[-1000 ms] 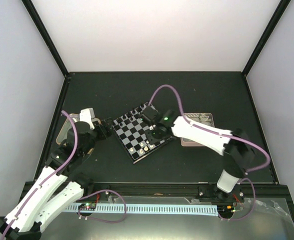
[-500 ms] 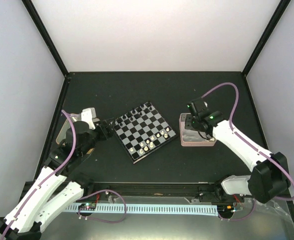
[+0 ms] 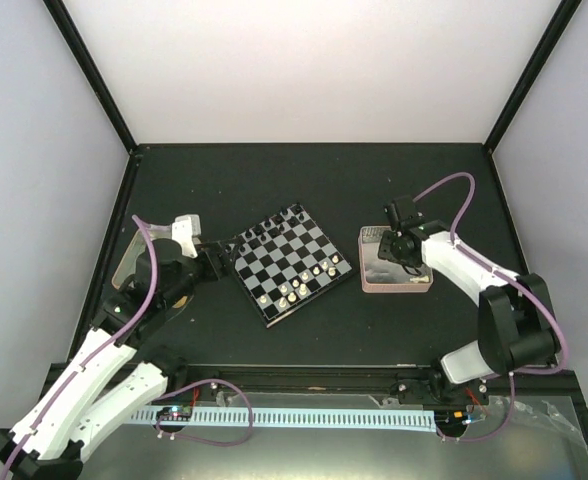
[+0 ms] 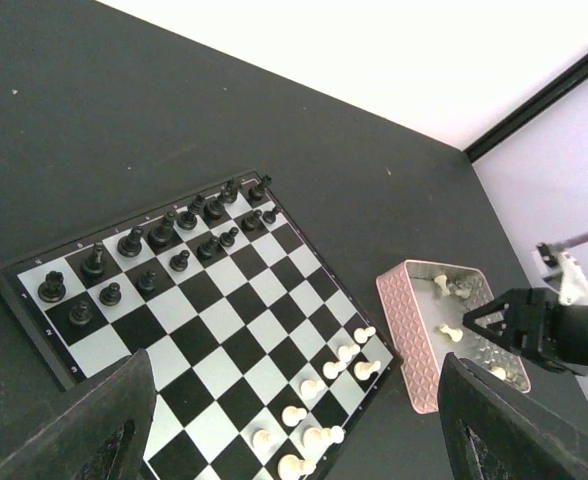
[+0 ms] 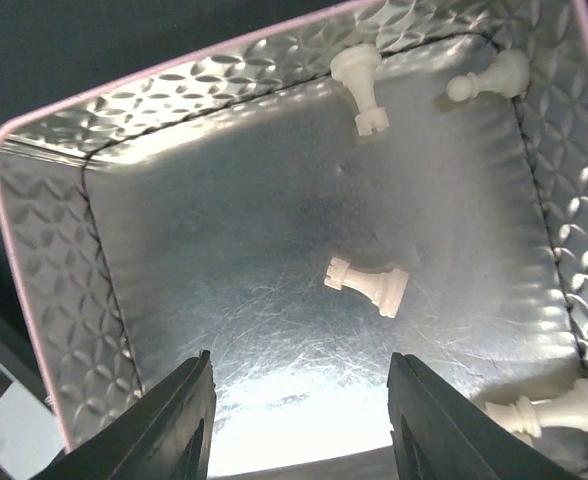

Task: Set up the chess pieces on the board
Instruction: Pick up the chess piece from the storage box, then place the chess piece on the chessboard.

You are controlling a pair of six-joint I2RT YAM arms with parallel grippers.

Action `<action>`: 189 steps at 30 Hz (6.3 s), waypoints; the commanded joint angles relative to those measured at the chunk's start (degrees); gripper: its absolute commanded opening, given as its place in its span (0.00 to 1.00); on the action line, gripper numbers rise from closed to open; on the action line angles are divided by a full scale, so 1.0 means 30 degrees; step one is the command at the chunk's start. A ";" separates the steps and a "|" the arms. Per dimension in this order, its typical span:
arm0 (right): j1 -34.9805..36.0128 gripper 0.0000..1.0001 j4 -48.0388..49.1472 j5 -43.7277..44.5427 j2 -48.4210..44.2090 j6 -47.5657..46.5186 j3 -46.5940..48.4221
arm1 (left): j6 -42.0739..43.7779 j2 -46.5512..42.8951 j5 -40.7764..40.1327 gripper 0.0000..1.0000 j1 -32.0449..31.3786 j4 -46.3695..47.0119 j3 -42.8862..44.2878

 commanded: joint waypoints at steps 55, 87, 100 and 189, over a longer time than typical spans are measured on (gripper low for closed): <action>-0.2290 0.42 0.3587 -0.0632 0.4825 0.1484 0.1549 | -0.0450 0.0997 0.1677 0.79 0.0179 0.2012 -0.0647; -0.2356 0.10 0.3348 0.0641 0.6000 0.1368 0.2134 | -0.0449 0.1295 0.1905 0.79 0.0181 0.1980 -0.0519; -0.2349 0.10 0.5329 -0.5340 0.1150 0.3249 -0.1132 | -0.0264 0.2717 0.5382 0.79 0.0154 0.3791 -0.0784; 0.5194 0.66 0.8278 -0.6649 -0.7981 1.0519 -0.3009 | 0.1935 0.7941 0.2081 0.02 -0.6768 0.1236 0.1260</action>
